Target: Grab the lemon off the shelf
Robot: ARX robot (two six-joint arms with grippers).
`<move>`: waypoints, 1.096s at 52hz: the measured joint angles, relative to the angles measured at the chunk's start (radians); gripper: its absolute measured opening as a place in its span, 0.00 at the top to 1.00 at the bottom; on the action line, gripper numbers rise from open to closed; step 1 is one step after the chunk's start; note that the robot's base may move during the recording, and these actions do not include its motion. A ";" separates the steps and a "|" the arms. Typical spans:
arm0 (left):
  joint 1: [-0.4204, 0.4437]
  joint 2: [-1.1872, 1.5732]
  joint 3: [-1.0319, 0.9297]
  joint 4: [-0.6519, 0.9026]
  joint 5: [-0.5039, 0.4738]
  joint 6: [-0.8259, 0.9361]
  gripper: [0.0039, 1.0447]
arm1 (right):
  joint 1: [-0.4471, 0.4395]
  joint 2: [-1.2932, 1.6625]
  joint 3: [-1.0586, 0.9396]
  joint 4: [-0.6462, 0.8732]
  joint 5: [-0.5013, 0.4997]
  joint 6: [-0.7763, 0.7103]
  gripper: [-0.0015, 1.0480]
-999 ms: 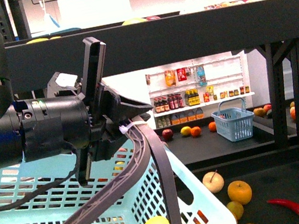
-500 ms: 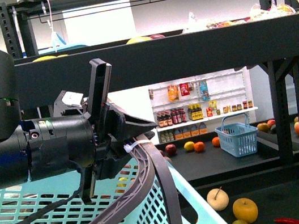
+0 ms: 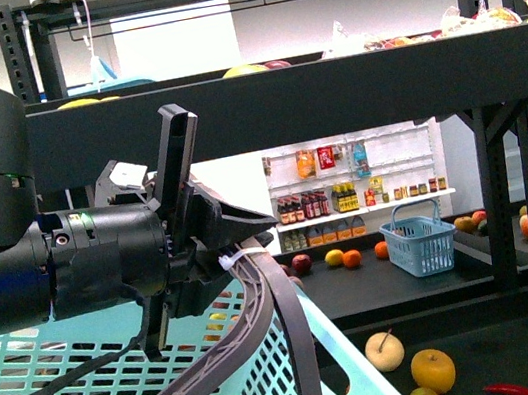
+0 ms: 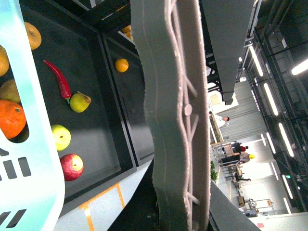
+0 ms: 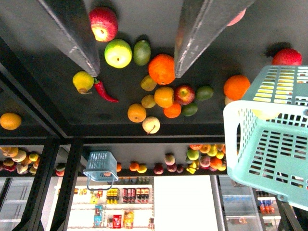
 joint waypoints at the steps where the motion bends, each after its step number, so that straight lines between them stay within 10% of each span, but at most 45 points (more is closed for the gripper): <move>1: 0.000 0.000 0.000 0.000 0.000 0.000 0.91 | 0.000 0.000 0.000 0.000 0.000 0.000 0.48; 11: -0.005 0.000 0.000 0.023 -0.150 -0.037 0.91 | 0.000 0.000 0.000 0.000 0.000 0.000 0.06; 34: 0.232 0.031 -0.009 0.386 -0.456 -0.345 0.91 | 0.000 0.000 0.000 0.000 0.000 0.000 0.07; 57: 0.633 0.101 -0.038 0.567 -0.443 -0.509 0.91 | 0.000 0.000 0.000 0.000 0.000 0.000 0.07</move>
